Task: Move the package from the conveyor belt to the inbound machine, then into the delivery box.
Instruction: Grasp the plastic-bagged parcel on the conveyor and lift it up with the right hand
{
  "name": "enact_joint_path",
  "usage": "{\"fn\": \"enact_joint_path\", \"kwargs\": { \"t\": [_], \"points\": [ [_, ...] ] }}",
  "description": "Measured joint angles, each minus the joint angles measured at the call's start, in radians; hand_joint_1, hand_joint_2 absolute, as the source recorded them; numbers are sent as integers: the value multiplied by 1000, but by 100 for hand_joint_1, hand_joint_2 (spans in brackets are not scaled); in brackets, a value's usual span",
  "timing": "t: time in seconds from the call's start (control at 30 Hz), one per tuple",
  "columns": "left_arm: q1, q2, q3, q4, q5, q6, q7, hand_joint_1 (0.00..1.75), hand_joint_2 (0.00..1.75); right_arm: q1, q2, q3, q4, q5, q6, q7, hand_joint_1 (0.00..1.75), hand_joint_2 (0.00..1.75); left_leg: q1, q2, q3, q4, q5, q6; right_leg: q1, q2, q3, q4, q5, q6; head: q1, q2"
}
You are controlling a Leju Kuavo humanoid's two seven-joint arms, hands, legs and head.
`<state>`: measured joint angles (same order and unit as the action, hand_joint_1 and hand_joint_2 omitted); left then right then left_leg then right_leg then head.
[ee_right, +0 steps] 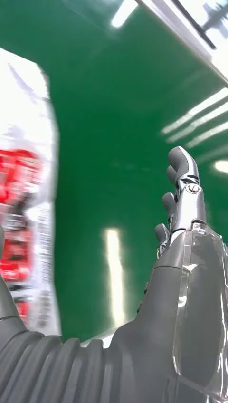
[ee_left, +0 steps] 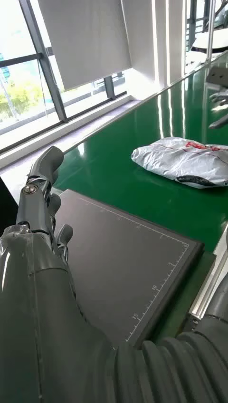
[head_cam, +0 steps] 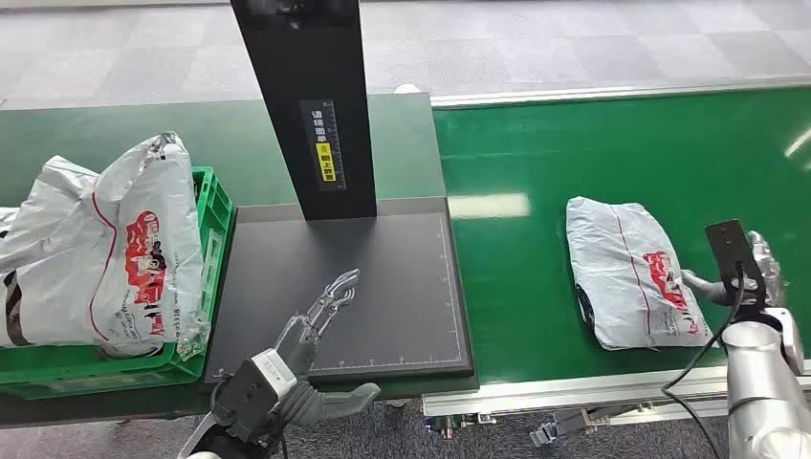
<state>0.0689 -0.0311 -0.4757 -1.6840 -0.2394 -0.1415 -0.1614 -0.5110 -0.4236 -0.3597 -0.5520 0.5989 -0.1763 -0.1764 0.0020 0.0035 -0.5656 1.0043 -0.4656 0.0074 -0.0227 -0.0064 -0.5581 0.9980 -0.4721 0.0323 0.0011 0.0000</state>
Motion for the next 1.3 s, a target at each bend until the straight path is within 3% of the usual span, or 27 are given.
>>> {"fn": "enact_joint_path", "kwargs": {
  "t": [0.4, 0.5, 0.7, 0.87, 1.03, 1.3],
  "points": [
    [-28, 1, 0, 27, 11, -27, -2, 0, 175, -17, 98, 167, -10, 37, 63, -43, 0, 175, 0, 0, 0, 0, 0, 0, 0, 0, 0, 0, 0, 0, 0, 0],
    [-38, 1, 0, 40, 13, -31, -3, 0, 175, -25, 112, 197, -11, 61, 50, 15, 0, 175, 0, 0, 0, 0, 0, 0, 0, 0, 0, 0, 0, 0, 0, 0],
    [-50, 1, -2, 57, 25, -29, 6, 0, 175, -68, 122, 250, 16, 122, -8, 231, 0, 175, 0, 0, 0, 0, 0, 0, 0, 0, 0, 0, 0, 0, 0, 0],
    [-51, 1, -6, 61, 29, -16, 17, 0, 175, -79, 122, 271, 51, 159, 10, 348, 0, 175, 0, 0, 0, 0, 0, 0, 0, 0, 0, 0, 0, 0, 0, 0],
    [-49, 2, -10, 61, 31, -4, 24, 0, 175, -77, 121, 288, 91, 169, 95, 402, 0, 175, 0, 0, 0, 0, 0, 0, 0, 0, 0, 0, 0, 0, 0, 0],
    [-36, 7, -17, 61, 30, -2, 35, 0, 175, -28, 121, 289, 120, 120, 169, 390, 0, 175, 1, 0, 3, 0, 0, 0, 0, 0, 2, 0, 0, 0, 0, 0]
  ]
}}
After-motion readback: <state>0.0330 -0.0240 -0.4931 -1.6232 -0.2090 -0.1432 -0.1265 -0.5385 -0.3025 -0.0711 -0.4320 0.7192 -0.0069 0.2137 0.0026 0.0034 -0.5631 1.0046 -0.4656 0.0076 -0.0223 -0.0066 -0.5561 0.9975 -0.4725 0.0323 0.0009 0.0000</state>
